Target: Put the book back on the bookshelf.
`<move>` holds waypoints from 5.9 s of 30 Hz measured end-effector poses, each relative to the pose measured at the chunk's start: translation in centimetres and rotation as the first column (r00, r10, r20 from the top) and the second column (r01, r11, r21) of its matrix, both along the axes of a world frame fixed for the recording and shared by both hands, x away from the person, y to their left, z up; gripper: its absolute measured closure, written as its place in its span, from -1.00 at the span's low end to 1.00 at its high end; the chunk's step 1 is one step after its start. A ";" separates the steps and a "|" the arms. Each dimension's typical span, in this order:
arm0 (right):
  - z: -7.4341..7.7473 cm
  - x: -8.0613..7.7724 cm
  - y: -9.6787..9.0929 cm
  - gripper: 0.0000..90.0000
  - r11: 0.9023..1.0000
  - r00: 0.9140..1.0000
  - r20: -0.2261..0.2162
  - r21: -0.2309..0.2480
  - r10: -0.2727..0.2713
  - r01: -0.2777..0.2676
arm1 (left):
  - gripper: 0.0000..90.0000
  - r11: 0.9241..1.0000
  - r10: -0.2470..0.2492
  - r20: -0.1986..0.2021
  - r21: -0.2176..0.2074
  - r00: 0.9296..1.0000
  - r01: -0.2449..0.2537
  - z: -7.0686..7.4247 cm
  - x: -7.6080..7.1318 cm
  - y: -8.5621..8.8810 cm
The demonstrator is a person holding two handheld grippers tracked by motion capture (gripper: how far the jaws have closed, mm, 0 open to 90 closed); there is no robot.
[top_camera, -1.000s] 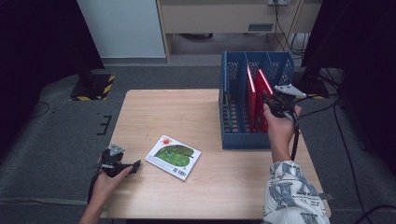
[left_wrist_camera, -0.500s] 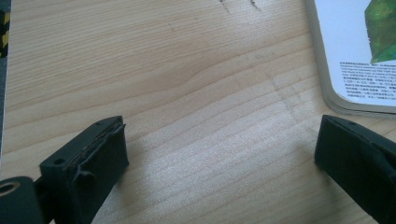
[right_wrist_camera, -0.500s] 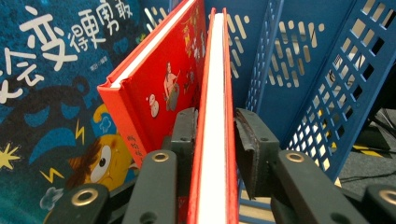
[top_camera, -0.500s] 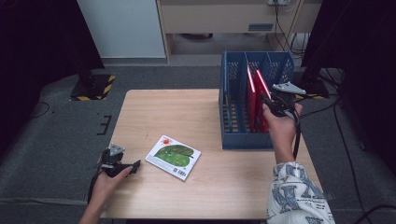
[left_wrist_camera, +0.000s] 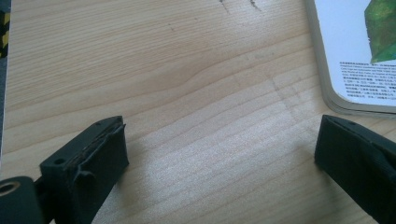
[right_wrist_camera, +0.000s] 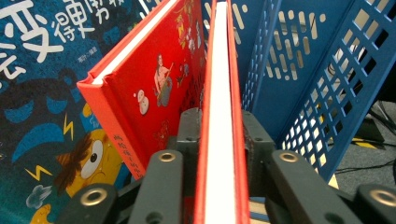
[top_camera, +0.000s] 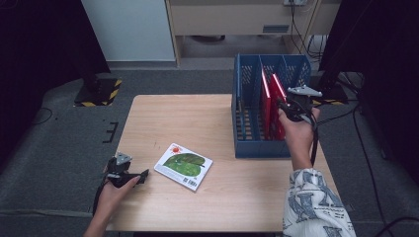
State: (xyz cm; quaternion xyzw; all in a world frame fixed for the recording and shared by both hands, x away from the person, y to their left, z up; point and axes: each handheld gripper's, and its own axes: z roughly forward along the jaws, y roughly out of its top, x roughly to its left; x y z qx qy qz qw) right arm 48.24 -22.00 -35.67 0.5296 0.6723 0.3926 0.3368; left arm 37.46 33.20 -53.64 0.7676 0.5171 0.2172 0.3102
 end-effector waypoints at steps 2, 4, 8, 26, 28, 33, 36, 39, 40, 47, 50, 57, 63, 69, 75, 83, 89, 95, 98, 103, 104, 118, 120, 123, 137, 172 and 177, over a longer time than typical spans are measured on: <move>0.0 0.0 0.1 0.69 1.000 1.000 0.001 -0.005 0.000 0.000 | -0.97 1.000 0.000 0.000 0.000 1.000 0.000 0.0 0.0 0.0; 0.0 -0.1 0.3 0.72 1.000 1.000 0.004 -0.015 -0.010 0.010 | -0.97 1.000 0.000 0.000 0.000 1.000 0.000 0.0 0.0 0.0; -0.1 -0.1 0.3 0.76 0.999 0.999 0.024 -0.009 -0.041 0.042 | -0.97 1.000 0.000 0.000 0.000 1.000 0.000 0.0 0.0 0.0; -0.6 2.4 0.9 0.77 0.996 0.991 0.100 0.016 -0.086 0.085 | -0.97 1.000 -0.002 0.000 -0.001 1.000 0.002 0.0 0.0 -0.1; -0.6 2.8 1.0 0.77 0.995 0.990 0.104 0.020 -0.095 0.093 | -0.97 1.000 -0.003 0.000 -0.001 1.000 0.003 0.0 0.0 -0.1; -0.4 4.0 1.0 0.77 0.994 0.988 0.111 0.028 -0.110 0.108 | -0.97 1.000 -0.001 0.001 -0.003 1.000 0.001 0.0 0.1 -0.1; -0.5 4.5 1.0 0.77 0.993 0.987 0.108 0.033 -0.117 0.114 | -0.97 1.000 -0.001 0.001 -0.003 1.000 0.001 0.0 0.1 -0.1; -0.7 4.7 1.0 0.77 0.993 0.987 0.107 0.036 -0.119 0.116 | -0.97 1.000 -0.003 0.001 -0.003 1.000 0.003 0.0 0.1 -0.1; -0.9 4.8 1.0 0.77 0.992 0.987 0.104 0.040 -0.125 0.122 | -0.97 1.000 -0.003 0.001 -0.003 1.000 0.003 0.0 0.1 -0.1; -1.0 4.5 1.2 0.73 0.992 0.989 0.095 0.047 -0.117 0.113 | -0.97 1.000 -0.002 0.001 -0.003 1.000 0.002 0.0 0.1 -0.1; -0.8 4.2 1.3 0.64 0.995 0.991 0.094 0.035 -0.100 0.097 | -0.97 1.000 -0.002 0.001 -0.003 1.000 0.002 0.0 0.1 -0.1; -0.6 2.9 1.3 0.50 0.997 0.993 0.092 0.013 -0.075 0.075 | -0.97 1.000 -0.002 0.001 -0.003 1.000 0.002 0.0 0.0 -0.1; -0.8 2.8 1.0 0.62 0.997 0.995 0.070 0.019 -0.070 0.069 | -0.97 1.000 -0.004 0.000 0.001 1.000 0.004 0.0 0.0 -0.1; -1.0 3.0 1.1 0.76 0.996 0.993 0.069 0.011 -0.091 0.090 | -0.97 1.000 -0.004 0.001 -0.003 1.000 0.004 0.0 0.0 -0.1; -1.0 3.1 1.7 0.77 0.995 0.992 0.082 -0.006 -0.097 0.098 | -0.94 1.000 -0.012 0.004 -0.004 1.000 0.012 0.0 0.0 -0.2; -0.9 3.7 2.1 0.78 0.995 0.985 0.142 -0.006 -0.101 0.103 | -0.93 1.000 -0.013 0.004 -0.004 1.000 0.013 0.0 0.0 -0.2; -0.7 4.4 2.0 0.78 0.994 0.980 0.168 0.005 -0.104 0.105 | -0.93 1.000 -0.012 0.004 -0.004 1.000 0.012 0.0 0.0 -0.2; -1.6 4.8 1.9 0.78 0.991 0.979 0.154 0.018 -0.130 0.129 | -0.94 1.000 -0.014 0.002 -0.003 1.000 0.014 0.0 0.0 -0.2; -1.7 4.7 1.9 0.77 0.991 0.979 0.151 0.021 -0.135 0.134 | -0.94 1.000 -0.013 0.002 -0.003 1.000 0.013 0.0 0.1 -0.2; -1.8 4.4 2.1 0.76 0.992 0.981 0.144 0.008 -0.129 0.129 | -0.94 1.000 -0.012 0.002 -0.002 1.000 0.012 0.0 0.0 -0.2; -1.8 4.3 2.2 0.75 0.992 0.982 0.141 0.003 -0.124 0.125 | -0.94 1.000 -0.013 0.002 -0.002 1.000 0.013 0.0 0.0 -0.2; -1.4 1.8 2.0 0.54 0.997 0.987 0.141 -0.012 -0.073 0.075 | -0.94 1.000 -0.011 0.003 -0.003 1.000 0.011 0.0 0.0 -0.2; -1.5 1.2 2.0 0.54 0.998 0.988 0.137 -0.012 -0.065 0.067 | -0.94 1.000 -0.011 0.004 -0.002 1.000 0.011 0.0 0.0 -0.3; -1.7 0.5 2.1 0.56 0.998 0.989 0.135 -0.016 -0.054 0.057 | -0.94 1.000 -0.010 0.003 -0.003 1.000 0.010 0.0 0.0 -0.3; -1.9 -1.1 1.8 0.73 1.000 0.992 0.127 0.002 -0.025 0.025 | -0.94 1.000 -0.011 0.003 -0.003 1.000 0.011 0.0 0.0 -0.2; -2.0 -1.4 2.0 0.72 1.000 0.992 0.124 0.010 0.012 -0.013 | -0.94 1.000 -0.013 0.002 -0.003 1.000 0.013 0.0 0.1 -0.2; -2.1 -1.7 1.8 0.71 1.000 0.992 0.121 0.017 0.017 -0.019 | -0.94 1.000 -0.013 0.002 -0.003 1.000 0.013 0.0 0.1 -0.2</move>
